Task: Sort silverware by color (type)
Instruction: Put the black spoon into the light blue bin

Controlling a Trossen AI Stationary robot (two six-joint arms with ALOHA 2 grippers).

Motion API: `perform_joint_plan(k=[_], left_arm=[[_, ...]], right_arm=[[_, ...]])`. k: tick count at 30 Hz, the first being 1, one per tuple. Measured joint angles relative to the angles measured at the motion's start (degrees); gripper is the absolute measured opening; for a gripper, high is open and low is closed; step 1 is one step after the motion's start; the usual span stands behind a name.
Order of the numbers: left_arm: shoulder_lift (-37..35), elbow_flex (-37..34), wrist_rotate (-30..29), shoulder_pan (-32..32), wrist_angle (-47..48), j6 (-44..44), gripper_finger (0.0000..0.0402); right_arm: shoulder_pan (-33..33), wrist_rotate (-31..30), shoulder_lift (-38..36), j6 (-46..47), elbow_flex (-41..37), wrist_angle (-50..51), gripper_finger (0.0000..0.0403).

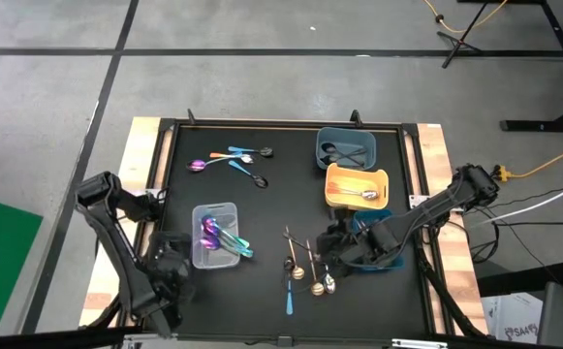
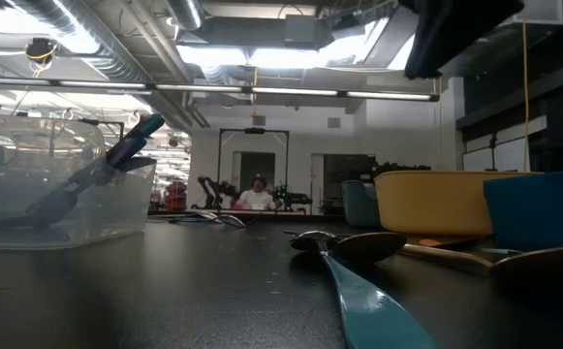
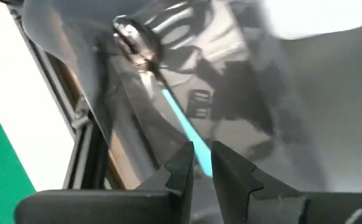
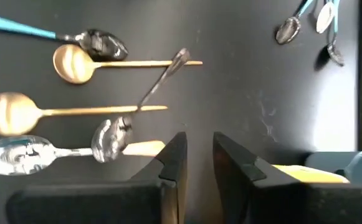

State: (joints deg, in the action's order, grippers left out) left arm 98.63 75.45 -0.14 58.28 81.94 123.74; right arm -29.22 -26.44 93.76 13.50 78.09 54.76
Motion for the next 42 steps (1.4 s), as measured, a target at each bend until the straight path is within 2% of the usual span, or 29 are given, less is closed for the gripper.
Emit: perform_joint_plan(k=[3,6,13,18,22,34,42], left_arm=[[0.0,4.1,-3.6,0.0,0.6,-0.1,0.0048],[0.0,8.0,-8.7,0.0,0.8,-3.8,0.0048],[0.0,15.4,-22.3,-1.1,0.3,-12.8,0.0048],[-0.1,17.4,-29.5,-2.7,-0.2,-17.7,0.0048],[-0.1,17.4,-30.6,-4.5,-0.4,-20.8,0.0048],[-0.1,17.4,-30.9,-9.7,-0.6,-27.9,0.0048],[-0.1,17.4,-31.0,-11.5,-0.6,-28.5,0.0048]], right_arm=[[0.4,0.2,0.0,1.6,-3.2,-5.4,0.0067],[1.4,1.2,0.0,3.0,-6.5,-11.7,0.0067],[5.9,8.1,0.0,6.2,-13.5,-23.4,0.0067],[8.5,13.9,0.0,6.4,-18.7,-33.6,0.0067],[9.6,17.0,0.8,6.4,-21.5,-39.6,0.0067],[9.4,16.6,6.2,6.2,-22.8,-42.7,0.0067],[9.4,14.4,9.8,5.7,-22.8,-45.8,0.0067]])
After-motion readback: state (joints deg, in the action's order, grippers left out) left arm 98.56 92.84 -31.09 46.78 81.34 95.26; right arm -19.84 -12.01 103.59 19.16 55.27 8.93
